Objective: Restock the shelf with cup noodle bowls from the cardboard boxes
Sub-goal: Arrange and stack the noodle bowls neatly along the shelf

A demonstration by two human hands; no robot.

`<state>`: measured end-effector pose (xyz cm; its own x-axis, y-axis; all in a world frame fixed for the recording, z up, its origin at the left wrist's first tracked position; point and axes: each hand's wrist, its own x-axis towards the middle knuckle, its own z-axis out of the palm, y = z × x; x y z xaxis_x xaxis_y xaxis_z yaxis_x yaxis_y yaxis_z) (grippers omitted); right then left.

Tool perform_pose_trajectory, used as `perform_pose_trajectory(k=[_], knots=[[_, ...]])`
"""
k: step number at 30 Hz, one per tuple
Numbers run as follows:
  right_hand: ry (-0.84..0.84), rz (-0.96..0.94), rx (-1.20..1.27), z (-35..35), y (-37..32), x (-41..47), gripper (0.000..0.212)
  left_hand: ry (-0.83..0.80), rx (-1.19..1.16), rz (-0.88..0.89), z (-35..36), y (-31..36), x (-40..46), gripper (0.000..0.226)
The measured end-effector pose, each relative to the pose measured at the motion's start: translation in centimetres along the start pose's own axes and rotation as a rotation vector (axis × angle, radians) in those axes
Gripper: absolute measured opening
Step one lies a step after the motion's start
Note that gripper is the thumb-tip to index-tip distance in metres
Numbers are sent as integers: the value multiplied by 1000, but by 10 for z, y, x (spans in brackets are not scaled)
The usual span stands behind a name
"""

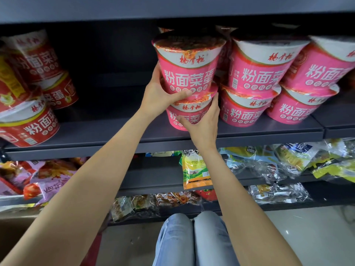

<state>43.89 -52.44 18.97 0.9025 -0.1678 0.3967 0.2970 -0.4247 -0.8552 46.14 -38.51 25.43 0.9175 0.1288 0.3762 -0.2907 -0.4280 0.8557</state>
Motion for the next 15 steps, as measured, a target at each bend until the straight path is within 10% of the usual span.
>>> perform_pose_trajectory(k=[15], knots=[[-27,9,8,-6,-3,1,115,120,-15,-27,13,8,-8,109]])
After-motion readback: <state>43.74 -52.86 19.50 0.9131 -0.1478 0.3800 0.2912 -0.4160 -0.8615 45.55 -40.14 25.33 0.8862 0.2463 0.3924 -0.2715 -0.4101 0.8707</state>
